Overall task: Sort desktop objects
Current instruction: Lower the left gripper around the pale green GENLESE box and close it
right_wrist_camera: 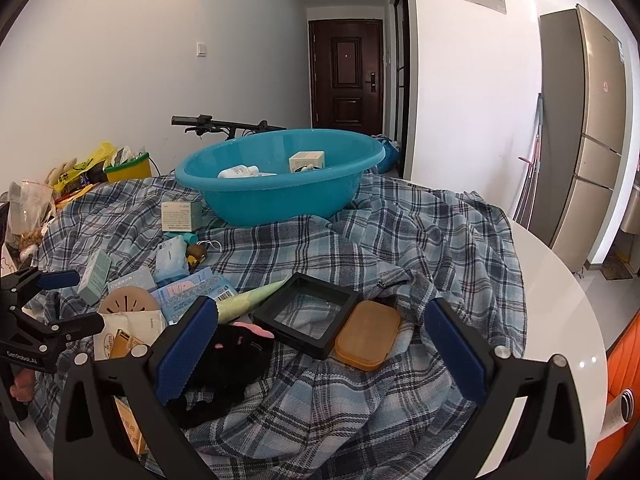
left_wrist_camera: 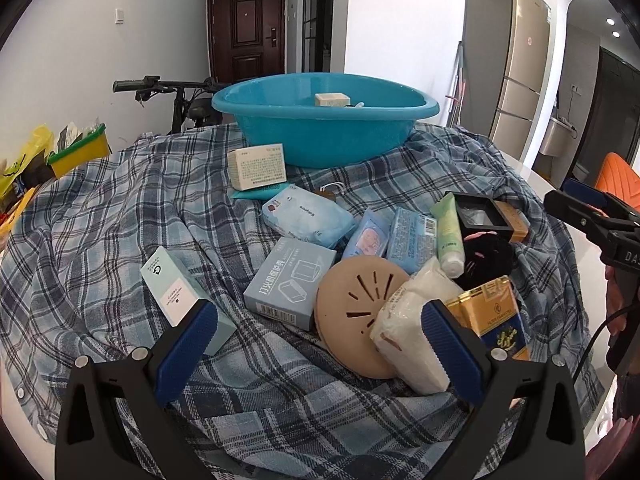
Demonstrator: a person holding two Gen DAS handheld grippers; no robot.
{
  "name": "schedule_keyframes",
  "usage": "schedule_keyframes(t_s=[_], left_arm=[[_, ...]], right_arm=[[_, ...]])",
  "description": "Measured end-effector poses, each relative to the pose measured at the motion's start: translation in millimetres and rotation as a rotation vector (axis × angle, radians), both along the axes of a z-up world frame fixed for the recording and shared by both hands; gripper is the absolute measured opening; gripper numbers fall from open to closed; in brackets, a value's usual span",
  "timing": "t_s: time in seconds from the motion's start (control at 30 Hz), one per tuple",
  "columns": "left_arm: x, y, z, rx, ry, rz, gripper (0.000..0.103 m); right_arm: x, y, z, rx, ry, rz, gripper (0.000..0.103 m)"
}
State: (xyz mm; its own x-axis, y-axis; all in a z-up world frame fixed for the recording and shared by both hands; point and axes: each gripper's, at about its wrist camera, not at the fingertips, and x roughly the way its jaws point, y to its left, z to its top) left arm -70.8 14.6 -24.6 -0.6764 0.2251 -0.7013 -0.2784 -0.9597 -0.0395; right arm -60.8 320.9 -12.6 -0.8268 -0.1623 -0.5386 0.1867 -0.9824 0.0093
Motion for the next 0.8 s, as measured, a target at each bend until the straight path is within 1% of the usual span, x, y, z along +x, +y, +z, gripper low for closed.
schedule_keyframes(t_s=[0.13,0.3,0.43,0.5,0.57,0.63,0.67,0.7,0.73,0.77,0.8], left_arm=[[-13,-17,0,-0.004,-0.030,0.044,0.103],[-21,-35,1,-0.064,-0.036,0.103,0.103],[-30,-52,-4,-0.047,-0.062,0.160,0.103],[-34,-59,-7,-0.061,-0.056,0.197,0.103],[-40,-66,-11,-0.047,-0.072,0.209,0.099],[-45,-70,-15,-0.010,-0.116,0.211,0.084],[-47,-71,-17,0.008,-0.136,0.203,0.081],[-49,-71,-20,0.020,-0.152,0.192,0.075],[-50,-71,-21,0.028,-0.159,0.185,0.071],[-50,-70,-21,0.035,-0.158,0.183,0.069],[-50,-70,-21,0.037,-0.157,0.179,0.064]], right_arm=[[-1,-5,0,0.015,-0.002,0.015,0.103],[-2,-8,-1,0.027,-0.007,0.026,0.103],[-3,-12,-3,0.035,-0.010,0.034,0.103],[-4,-15,-3,0.040,-0.011,0.039,0.103],[-4,-17,-3,0.045,-0.009,0.041,0.103],[-4,-18,-3,0.052,-0.007,0.043,0.103],[-5,-18,-3,0.054,-0.006,0.043,0.103],[-5,-18,-3,0.055,-0.007,0.042,0.103],[-6,-18,-3,0.055,-0.008,0.042,0.103],[-7,-18,-3,0.053,-0.010,0.041,0.103],[-7,-18,-4,0.051,-0.012,0.040,0.103]])
